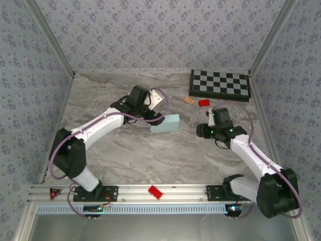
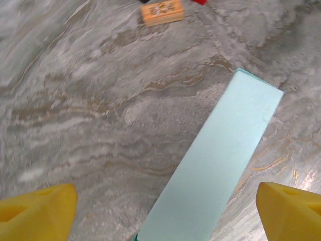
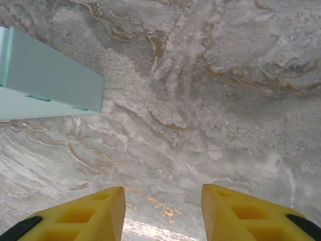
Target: Fold the paper box
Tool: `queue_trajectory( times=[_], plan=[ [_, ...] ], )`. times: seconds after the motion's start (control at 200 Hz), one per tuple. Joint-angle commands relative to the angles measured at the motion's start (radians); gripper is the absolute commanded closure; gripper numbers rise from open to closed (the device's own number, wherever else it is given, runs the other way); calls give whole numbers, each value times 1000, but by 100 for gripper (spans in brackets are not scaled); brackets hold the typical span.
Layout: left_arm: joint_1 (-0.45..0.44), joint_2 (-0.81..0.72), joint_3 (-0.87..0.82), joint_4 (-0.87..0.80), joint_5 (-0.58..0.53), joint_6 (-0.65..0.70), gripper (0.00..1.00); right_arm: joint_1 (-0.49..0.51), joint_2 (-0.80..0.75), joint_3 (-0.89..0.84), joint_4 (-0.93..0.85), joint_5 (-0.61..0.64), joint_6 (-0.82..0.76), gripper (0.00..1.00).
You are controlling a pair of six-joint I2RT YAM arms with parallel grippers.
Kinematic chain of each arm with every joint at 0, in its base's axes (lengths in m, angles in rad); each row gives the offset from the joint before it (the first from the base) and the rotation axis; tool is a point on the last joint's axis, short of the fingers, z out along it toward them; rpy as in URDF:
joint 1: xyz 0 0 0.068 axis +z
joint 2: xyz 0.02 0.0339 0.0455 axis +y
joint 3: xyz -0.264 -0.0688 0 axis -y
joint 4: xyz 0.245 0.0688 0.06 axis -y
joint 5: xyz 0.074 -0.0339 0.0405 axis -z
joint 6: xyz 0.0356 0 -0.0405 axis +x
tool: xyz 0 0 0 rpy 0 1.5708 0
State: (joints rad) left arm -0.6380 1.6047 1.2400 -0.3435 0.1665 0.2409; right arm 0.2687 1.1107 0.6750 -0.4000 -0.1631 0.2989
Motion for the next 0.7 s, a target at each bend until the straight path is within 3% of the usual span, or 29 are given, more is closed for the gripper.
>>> queue_trajectory(
  times=[0.0,0.15,0.33,0.695],
  plan=[
    [-6,42,30,-16,115,217,8,-17,-36,-26,-16,8,-9,54],
    [-10,109,94,-115,154,364,10,-30,-55,-42,-14,5,-6,54],
    [-15,150,107,-122,145,464,11,-37,-59,-43,-9,6,-7,54],
    [-25,219,132,-140,156,505,22,-43,-60,-51,-8,9,-4,54]
  ],
)
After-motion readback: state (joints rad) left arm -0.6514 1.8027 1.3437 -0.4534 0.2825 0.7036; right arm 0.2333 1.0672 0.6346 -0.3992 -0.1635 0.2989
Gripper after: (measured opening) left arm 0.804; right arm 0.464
